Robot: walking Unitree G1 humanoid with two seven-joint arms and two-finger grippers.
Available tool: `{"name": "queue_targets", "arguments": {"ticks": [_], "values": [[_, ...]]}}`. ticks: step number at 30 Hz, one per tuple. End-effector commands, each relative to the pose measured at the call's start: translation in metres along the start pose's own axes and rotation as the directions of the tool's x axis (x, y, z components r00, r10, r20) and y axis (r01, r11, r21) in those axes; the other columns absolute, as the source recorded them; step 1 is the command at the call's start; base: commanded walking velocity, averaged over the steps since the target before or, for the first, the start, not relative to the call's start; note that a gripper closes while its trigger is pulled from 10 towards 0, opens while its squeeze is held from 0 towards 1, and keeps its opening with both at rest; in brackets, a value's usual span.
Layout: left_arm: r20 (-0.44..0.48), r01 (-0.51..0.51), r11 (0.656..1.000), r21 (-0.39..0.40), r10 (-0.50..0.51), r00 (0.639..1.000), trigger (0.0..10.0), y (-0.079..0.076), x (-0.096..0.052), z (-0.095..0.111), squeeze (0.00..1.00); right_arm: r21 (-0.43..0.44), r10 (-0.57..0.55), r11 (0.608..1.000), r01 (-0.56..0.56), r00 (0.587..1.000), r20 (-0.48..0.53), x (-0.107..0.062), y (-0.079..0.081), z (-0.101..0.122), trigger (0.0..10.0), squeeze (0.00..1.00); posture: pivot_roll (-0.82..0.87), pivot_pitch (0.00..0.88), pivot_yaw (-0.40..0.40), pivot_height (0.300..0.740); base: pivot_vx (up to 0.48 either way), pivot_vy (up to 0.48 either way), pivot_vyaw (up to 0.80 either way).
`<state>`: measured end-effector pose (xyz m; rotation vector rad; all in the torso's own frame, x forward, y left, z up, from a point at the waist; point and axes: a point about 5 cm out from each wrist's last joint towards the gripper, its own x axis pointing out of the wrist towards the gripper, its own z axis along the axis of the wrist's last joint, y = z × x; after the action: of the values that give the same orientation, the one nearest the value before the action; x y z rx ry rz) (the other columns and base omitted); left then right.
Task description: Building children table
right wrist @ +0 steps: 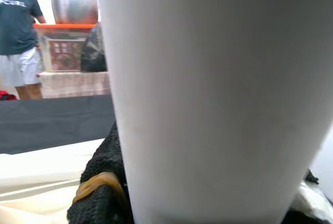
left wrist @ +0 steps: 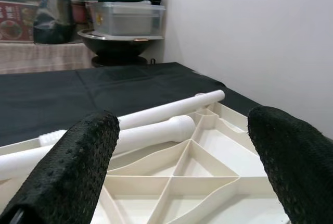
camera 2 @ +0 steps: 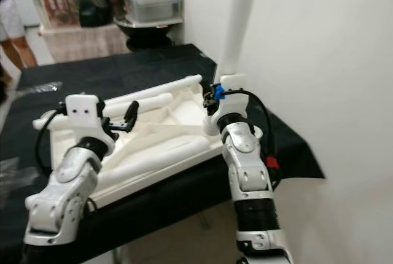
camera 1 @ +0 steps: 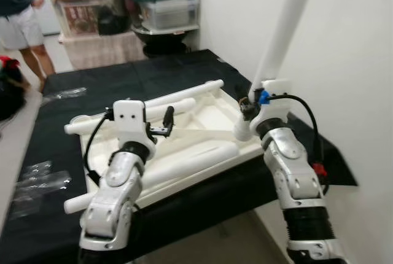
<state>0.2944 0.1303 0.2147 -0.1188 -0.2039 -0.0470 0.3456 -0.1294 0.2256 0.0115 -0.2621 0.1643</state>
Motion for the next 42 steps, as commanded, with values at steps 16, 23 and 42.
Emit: {"name": "queue_targets", "arguments": {"ticks": [16, 23, 42], "values": [[0.006, -0.014, 0.999, 0.035, 0.014, 1.0, 10.0, 0.006, -0.001, 0.003, 0.0, -0.008, 0.04, 0.999, -0.04, 0.998, 0.039, 0.004, 0.009, 0.01, 10.0, 0.0, 0.01, 0.0, -0.058, 0.74, 0.134, -0.346, 0.0], [-0.01, -0.06, 0.998, -0.011, 0.06, 0.998, 10.0, 0.01, 0.0, 0.002, 0.0, -0.002, 0.045, 0.999, -0.045, 0.998, 0.05, 0.008, 0.008, 0.015, 10.0, 0.0, 0.01, 0.0, -0.061, 0.74, 0.214, -0.265, 0.0], [-0.289, 0.313, 0.947, -0.07, -0.32, 0.902, 10.0, -0.025, -0.049, -0.048, 0.0, -0.088, 0.037, 0.996, -0.034, 0.999, 0.03, 0.049, -0.01, 0.039, 10.0, 0.0, 0.03, 0.046, -0.073, 0.74, 0.0, 0.0, 0.3]]}}
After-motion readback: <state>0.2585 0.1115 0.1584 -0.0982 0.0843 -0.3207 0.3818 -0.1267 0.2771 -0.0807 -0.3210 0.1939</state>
